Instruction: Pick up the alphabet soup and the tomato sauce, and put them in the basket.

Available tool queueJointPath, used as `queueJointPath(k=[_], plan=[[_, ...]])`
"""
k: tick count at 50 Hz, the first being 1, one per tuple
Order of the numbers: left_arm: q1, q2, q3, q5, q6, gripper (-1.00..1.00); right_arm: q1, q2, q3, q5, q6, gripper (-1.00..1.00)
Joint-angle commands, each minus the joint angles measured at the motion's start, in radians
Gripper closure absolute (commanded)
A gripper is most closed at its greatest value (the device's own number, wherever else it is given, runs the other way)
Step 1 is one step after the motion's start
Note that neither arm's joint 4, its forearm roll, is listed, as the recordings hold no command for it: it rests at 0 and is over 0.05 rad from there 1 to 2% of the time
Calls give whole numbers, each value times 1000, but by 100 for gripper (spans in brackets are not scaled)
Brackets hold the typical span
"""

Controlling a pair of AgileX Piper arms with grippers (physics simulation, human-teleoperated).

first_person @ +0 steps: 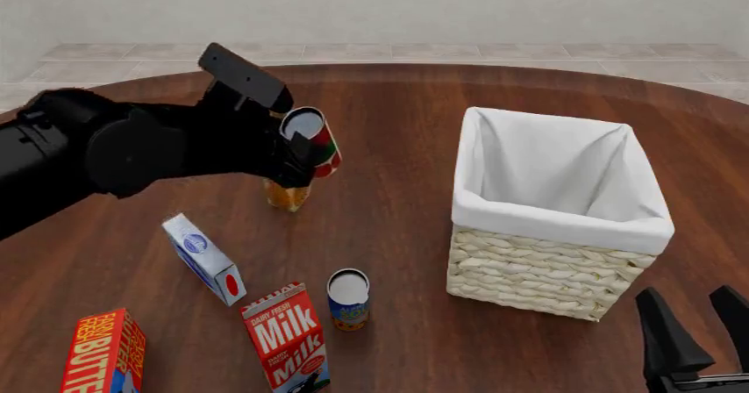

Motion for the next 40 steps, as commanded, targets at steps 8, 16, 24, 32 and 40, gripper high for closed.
queueJointPath(k=[8,16,24,32,40], plan=[[-56,-22,-58,17,10,100,1,0,-2,-1,2,-100],[-78,-11,-80,14,10,100,2,0,-3,-2,4,-100],[-102,1,-96,9,4,100,2,0,-3,-2,7,-100],[-118,18,-112,4,-3,100,4,0,-5,-2,10,-100],[-135,32,-131,0,3,100,7,0,-6,-2,12,-100]])
